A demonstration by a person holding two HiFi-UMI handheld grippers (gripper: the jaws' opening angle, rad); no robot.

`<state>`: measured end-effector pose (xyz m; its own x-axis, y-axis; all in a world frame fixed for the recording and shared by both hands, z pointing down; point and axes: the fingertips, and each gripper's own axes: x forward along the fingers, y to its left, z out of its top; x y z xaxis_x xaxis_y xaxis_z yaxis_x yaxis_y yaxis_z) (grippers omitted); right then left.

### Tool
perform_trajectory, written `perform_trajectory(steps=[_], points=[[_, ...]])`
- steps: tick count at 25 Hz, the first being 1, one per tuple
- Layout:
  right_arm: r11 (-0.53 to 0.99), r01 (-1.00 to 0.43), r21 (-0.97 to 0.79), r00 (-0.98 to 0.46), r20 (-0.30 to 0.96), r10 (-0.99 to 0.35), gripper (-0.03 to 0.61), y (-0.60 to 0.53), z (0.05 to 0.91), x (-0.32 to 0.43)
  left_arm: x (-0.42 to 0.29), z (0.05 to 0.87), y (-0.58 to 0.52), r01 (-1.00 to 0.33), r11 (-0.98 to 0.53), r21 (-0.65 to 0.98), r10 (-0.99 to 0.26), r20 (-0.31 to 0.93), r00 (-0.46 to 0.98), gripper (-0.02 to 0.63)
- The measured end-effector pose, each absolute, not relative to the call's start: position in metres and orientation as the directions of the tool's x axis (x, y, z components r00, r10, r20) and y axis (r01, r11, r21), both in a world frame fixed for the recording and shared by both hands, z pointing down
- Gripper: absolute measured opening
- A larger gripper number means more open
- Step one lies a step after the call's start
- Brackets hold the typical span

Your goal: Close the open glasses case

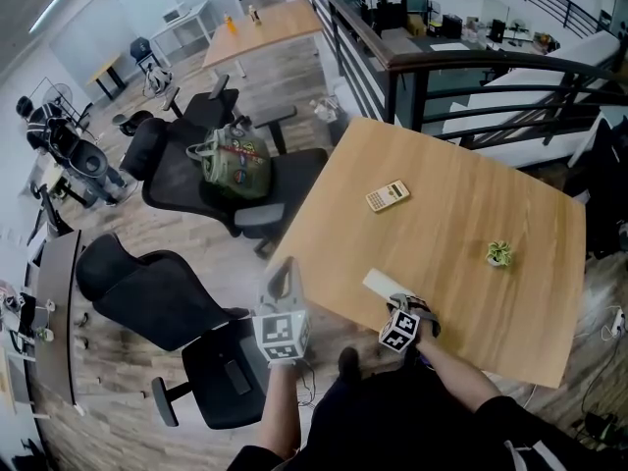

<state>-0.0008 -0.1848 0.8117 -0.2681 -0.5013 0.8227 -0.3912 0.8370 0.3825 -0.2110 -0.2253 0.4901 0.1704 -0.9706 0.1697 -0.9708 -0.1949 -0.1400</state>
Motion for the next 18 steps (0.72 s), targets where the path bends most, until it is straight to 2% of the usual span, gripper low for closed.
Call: perform_trajectory(steps=[2, 3, 4, 7, 18], points=[[0.804, -0.557, 0.208, -0.345, 0.823, -0.452, 0.06, -0.193, 0.807, 0.003, -0.21, 0.49, -0.226, -0.971, -0.197, -0.137, -0.97, 0.169, 0.173, 0.001], [0.769, -0.63, 0.11, -0.389, 0.812, -0.435, 0.019, -0.197, 0.805, 0.006, -0.209, 0.49, -0.226, -0.97, -0.199, -0.136, -0.97, 0.169, 0.176, 0.001], [0.726, -0.688, 0.012, -0.431, 0.798, -0.421, 0.015, -0.2, 0.804, 0.008, -0.208, 0.49, -0.226, -0.97, -0.202, -0.135, -0.969, 0.17, 0.178, 0.002], [0.624, -0.763, -0.169, -0.495, 0.773, -0.397, 0.014, -0.203, 0.802, 0.013, -0.206, 0.489, -0.226, -0.969, -0.209, -0.134, -0.968, 0.169, 0.186, 0.0], [0.643, -0.753, -0.139, -0.486, 0.776, -0.401, 0.014, -0.202, 0.803, 0.012, -0.202, 0.485, -0.227, -0.965, -0.222, -0.139, -0.966, 0.165, 0.199, 0.0]])
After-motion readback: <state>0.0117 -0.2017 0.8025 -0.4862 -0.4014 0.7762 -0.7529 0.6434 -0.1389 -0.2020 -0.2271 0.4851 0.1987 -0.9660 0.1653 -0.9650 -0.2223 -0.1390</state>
